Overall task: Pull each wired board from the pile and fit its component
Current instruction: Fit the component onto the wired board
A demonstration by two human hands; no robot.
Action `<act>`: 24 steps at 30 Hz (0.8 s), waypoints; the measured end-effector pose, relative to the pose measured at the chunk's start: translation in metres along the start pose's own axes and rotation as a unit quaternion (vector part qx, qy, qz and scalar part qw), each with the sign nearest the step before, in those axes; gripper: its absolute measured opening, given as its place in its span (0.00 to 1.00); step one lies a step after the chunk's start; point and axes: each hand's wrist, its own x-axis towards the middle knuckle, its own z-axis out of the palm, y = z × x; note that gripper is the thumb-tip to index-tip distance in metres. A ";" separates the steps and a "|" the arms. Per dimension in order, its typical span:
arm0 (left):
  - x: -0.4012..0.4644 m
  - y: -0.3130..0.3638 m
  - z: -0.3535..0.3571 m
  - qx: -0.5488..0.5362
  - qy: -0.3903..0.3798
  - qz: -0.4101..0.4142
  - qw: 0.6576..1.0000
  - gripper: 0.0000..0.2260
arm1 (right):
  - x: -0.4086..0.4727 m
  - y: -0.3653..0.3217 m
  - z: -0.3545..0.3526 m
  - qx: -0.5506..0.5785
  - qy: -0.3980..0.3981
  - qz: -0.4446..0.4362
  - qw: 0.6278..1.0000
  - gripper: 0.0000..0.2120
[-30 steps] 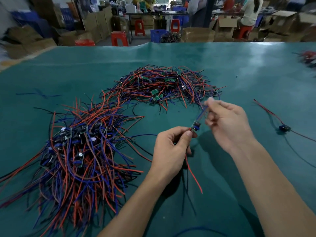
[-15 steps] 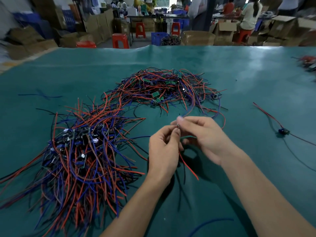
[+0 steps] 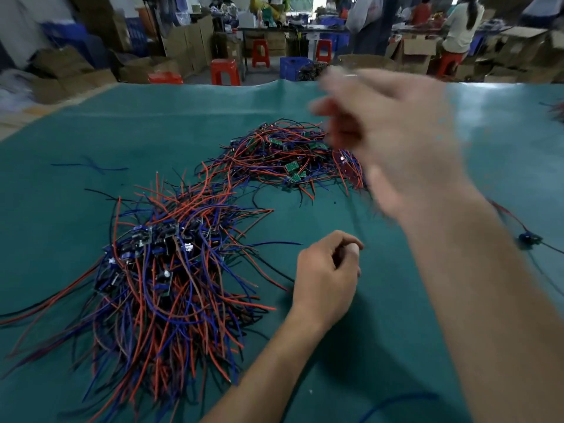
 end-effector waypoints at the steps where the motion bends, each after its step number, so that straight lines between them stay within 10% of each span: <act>1: 0.000 0.001 -0.001 -0.006 0.006 0.004 1.000 0.11 | 0.004 -0.003 0.022 0.001 -0.086 0.035 0.996 0.11; 5: 0.000 0.003 -0.002 -0.027 0.007 0.001 1.000 0.09 | 0.034 0.018 0.074 -0.277 -0.313 0.094 0.904 0.20; 12: 0.001 0.002 -0.003 0.022 0.018 0.002 1.000 0.09 | 0.078 0.121 0.046 -0.634 -0.193 0.110 0.741 0.19; 24: 0.003 0.001 -0.005 0.002 0.076 -0.017 0.997 0.07 | 0.058 0.123 -0.021 -0.509 -0.047 0.089 0.855 0.11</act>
